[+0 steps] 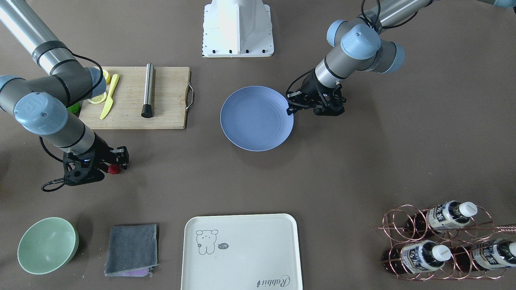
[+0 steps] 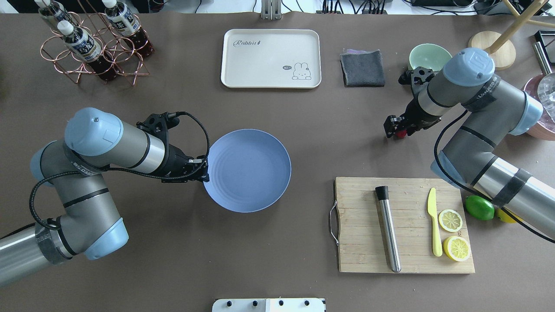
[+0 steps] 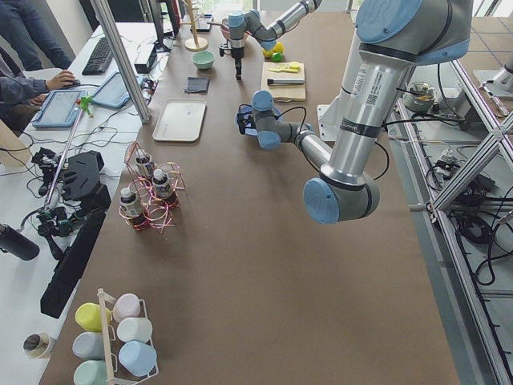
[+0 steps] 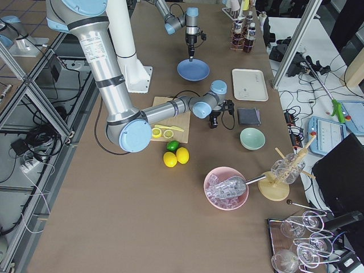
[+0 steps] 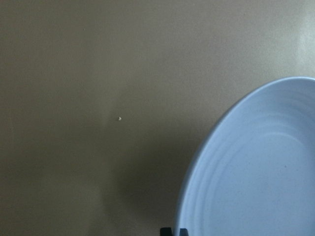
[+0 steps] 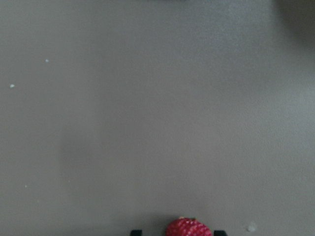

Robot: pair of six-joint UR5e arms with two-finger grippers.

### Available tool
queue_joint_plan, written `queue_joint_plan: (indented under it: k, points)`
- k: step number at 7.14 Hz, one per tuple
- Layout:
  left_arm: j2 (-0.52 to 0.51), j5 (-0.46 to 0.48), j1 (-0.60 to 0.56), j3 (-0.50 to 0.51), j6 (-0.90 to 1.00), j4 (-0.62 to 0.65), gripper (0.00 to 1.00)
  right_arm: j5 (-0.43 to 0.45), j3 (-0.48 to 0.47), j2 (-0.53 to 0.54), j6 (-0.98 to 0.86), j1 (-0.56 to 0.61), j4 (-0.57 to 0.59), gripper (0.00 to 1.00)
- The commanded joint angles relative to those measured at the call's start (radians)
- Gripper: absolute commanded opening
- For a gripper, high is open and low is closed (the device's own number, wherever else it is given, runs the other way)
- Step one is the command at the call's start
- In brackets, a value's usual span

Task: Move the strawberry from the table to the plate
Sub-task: 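Push the blue plate inward with the left gripper while the right gripper descends, then grasp the red strawberry with the right gripper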

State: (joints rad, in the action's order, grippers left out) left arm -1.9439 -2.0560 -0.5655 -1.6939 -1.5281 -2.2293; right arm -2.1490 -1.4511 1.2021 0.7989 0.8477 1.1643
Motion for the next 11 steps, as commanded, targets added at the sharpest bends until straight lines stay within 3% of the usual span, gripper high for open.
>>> queue_joint_plan:
  k: [1,3,5,6,7,8,9,10,11]
  points:
    - [-0.009,0.029,0.024,0.005,-0.001,0.000,0.00,0.000,-0.002,-0.001,-0.001,-0.001,0.000,0.36]
    - [-0.045,0.052,0.044,0.035,-0.003,0.000,0.00,0.000,-0.002,-0.003,-0.003,-0.001,0.000,0.25]
    - [-0.061,0.079,0.059,0.046,-0.004,0.000,0.00,-0.002,-0.006,-0.004,-0.004,-0.001,0.000,0.00]
    - [-0.063,0.079,0.064,0.049,-0.004,0.000,0.00,-0.008,-0.009,-0.012,-0.004,0.002,0.005,0.00]
    - [-0.064,0.079,0.065,0.054,-0.003,0.000,0.07,-0.009,-0.009,-0.036,0.002,0.005,0.014,0.00]
    - [-0.084,0.079,0.067,0.074,-0.003,0.000,0.25,-0.014,-0.009,-0.071,0.011,0.007,0.018,0.00]
    - [-0.089,0.079,0.065,0.077,-0.003,0.000,0.56,-0.018,-0.011,-0.096,0.013,0.007,0.018,0.00]
    - [-0.087,0.077,0.064,0.076,-0.001,0.000,0.76,-0.019,-0.012,-0.130,0.075,-0.001,0.037,0.00]
    - [-0.083,0.073,0.050,0.074,0.003,0.002,0.82,-0.017,-0.023,-0.166,0.126,-0.028,0.052,0.00]
